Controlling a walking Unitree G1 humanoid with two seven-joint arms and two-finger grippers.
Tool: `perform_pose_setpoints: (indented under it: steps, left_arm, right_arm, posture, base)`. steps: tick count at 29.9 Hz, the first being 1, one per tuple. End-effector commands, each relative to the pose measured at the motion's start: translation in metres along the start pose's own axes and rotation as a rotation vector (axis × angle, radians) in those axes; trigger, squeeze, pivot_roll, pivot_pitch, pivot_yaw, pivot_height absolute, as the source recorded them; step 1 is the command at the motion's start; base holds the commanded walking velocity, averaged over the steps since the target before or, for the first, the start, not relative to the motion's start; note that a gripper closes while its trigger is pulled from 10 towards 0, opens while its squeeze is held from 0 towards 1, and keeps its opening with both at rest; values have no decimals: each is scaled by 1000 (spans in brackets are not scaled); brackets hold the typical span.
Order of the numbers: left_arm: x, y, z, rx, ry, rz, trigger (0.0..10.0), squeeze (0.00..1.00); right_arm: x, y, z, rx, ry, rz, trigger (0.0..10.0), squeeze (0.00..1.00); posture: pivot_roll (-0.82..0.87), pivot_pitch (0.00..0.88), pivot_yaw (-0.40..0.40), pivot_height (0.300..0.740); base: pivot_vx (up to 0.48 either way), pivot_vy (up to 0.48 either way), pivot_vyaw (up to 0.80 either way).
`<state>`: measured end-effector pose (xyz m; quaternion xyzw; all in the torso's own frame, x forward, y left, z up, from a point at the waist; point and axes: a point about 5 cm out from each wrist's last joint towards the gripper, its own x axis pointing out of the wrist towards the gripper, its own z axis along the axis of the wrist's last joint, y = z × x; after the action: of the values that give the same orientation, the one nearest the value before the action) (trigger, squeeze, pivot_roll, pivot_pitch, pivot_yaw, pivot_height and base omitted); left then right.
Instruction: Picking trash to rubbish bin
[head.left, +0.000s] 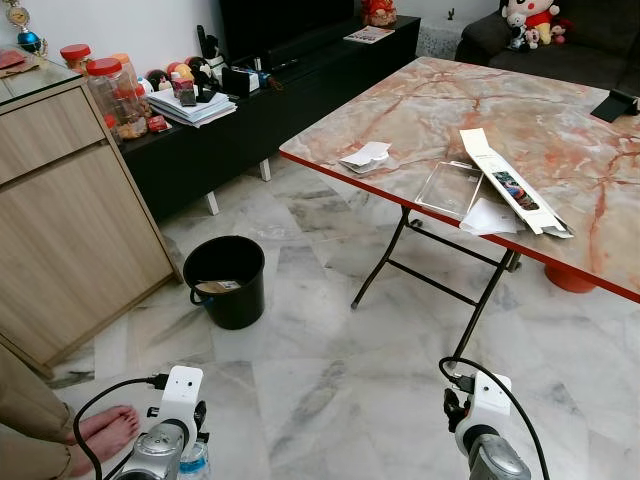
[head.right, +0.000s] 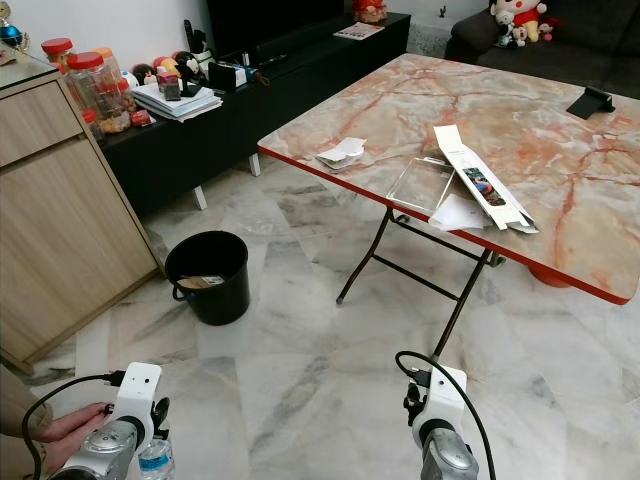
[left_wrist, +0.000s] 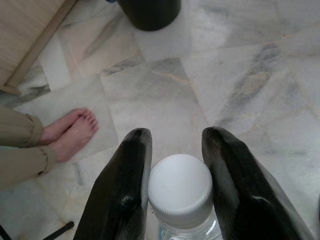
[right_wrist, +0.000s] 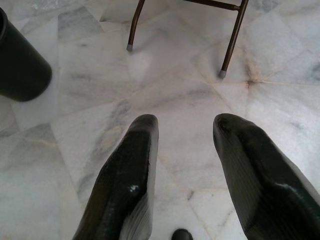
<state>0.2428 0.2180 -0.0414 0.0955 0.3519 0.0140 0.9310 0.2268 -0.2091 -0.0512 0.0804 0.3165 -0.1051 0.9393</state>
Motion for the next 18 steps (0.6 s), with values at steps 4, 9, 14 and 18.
perform_pose_setpoints:
  steps: [4, 9, 14, 18]
  left_arm:
    - [-2, 5, -7, -34, 18, 28, 10000, 0]
    - [-4, 12, -12, -62, 29, 59, 10000, 0]
    - [-5, 15, -13, -62, 29, 68, 10000, 0]
    - [-5, 16, -16, -53, 36, 68, 10000, 0]
  right_arm:
    - [-3, 7, -11, 1, 40, 19, 10000, 0]
    - [-3, 9, -11, -16, 42, 23, 10000, 0]
    - [-2, 14, -13, -57, 54, 42, 10000, 0]
    - [-3, 17, -14, -35, 52, 44, 10000, 0]
  posture:
    - [140, 0, 14, 740]
    - [146, 0, 18, 740]
    - [162, 0, 18, 740]
    - [163, 0, 17, 740]
  base:
    - [0, 0, 0]
    - [0, 0, 0]
    - [0, 0, 386]
    - [198, 0, 561]
